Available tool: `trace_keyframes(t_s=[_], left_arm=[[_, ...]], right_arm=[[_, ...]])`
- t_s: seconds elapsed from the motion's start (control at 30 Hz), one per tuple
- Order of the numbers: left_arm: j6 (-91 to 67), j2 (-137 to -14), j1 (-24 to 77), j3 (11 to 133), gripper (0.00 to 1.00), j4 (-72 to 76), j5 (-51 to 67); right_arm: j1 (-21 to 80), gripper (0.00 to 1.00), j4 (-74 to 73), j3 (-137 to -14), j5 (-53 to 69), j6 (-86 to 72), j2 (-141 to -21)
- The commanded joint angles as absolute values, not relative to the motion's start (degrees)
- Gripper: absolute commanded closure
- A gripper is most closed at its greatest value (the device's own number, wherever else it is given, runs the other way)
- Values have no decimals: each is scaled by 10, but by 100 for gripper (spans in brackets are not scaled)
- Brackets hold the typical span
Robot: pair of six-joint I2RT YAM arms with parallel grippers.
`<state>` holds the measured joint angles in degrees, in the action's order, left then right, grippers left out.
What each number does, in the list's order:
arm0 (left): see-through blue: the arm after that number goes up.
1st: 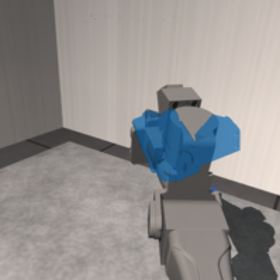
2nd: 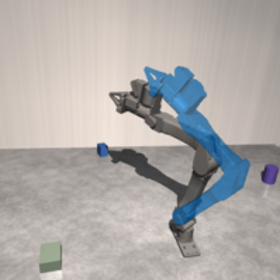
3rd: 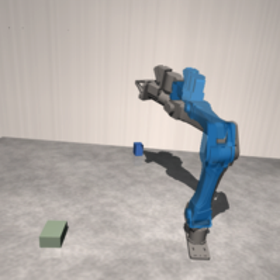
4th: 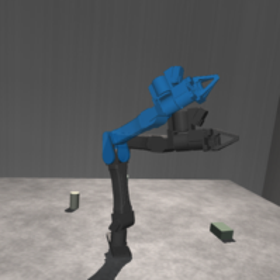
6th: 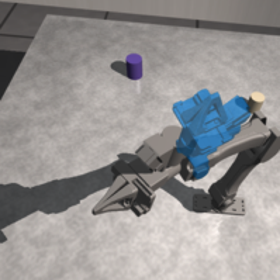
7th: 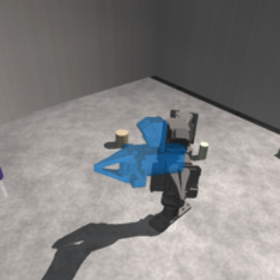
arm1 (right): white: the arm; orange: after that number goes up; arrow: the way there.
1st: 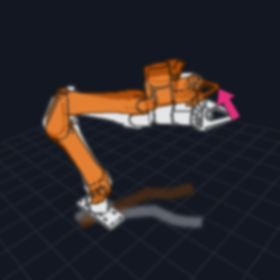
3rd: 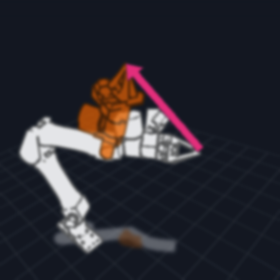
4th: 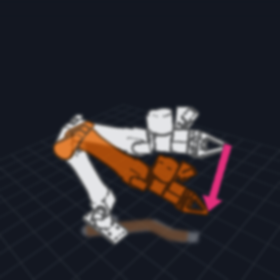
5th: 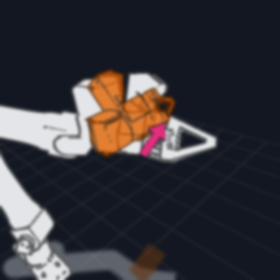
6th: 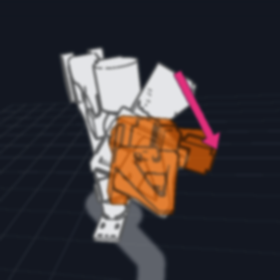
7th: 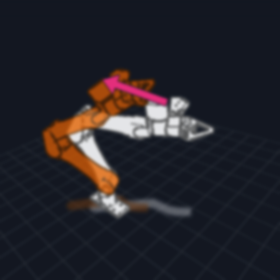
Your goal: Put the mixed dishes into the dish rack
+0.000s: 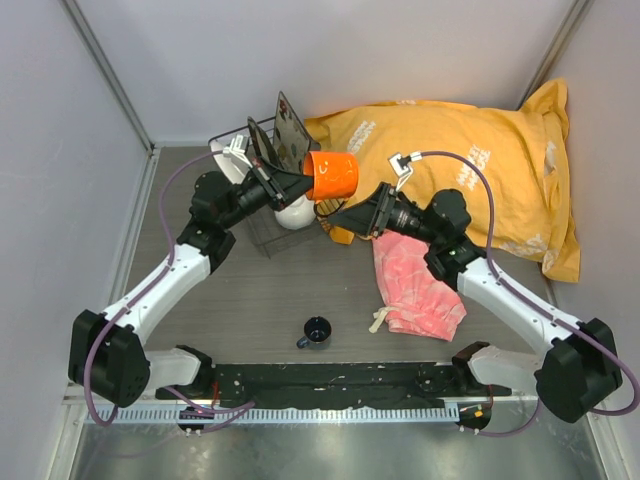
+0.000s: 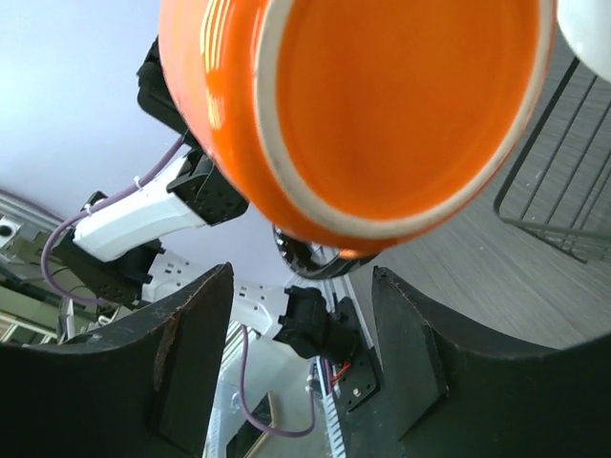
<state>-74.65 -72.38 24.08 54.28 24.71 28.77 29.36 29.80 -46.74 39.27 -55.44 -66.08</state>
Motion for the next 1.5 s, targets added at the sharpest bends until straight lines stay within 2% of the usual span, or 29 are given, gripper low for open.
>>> trace_keyframes(t_s=[0.0,0.33,0.57,0.67,0.7,0.73,0.77,0.9,1.0,1.03,1.1,1.2,1.23,1.3,1.47], left_arm=[[-768,-698,239,546,100,321,302],[-794,-685,239,531,100,342,305],[-809,-682,240,515,100,359,305],[-811,-681,240,506,100,364,304],[-812,-680,239,501,99,367,305],[-814,-680,239,500,92,368,303],[-815,-679,239,497,90,369,301],[-815,-671,239,484,76,372,294],[-813,-666,239,476,59,371,290],[-814,-664,239,472,51,372,290],[-812,-661,239,463,43,371,286],[-810,-653,237,445,23,366,278],[-809,-649,237,440,12,362,278],[-804,-644,233,425,2,352,281],[-802,-599,209,358,0,324,279]], right_arm=[[295,36,345,-498,345,-534,-677],[295,50,449,-480,311,-588,-720],[295,55,504,-462,310,-618,-723],[295,66,514,-461,315,-620,-723],[294,82,513,-461,315,-622,-722],[295,95,512,-461,314,-622,-722],[295,99,510,-461,312,-623,-722],[295,99,507,-461,312,-622,-715],[295,99,501,-466,307,-622,-708],[295,99,502,-468,306,-626,-707],[294,99,503,-469,300,-628,-703],[290,99,498,-477,298,-632,-694],[283,99,493,-485,300,-629,-692],[274,99,477,-493,301,-623,-687],[258,99,439,-518,312,-599,-679]])
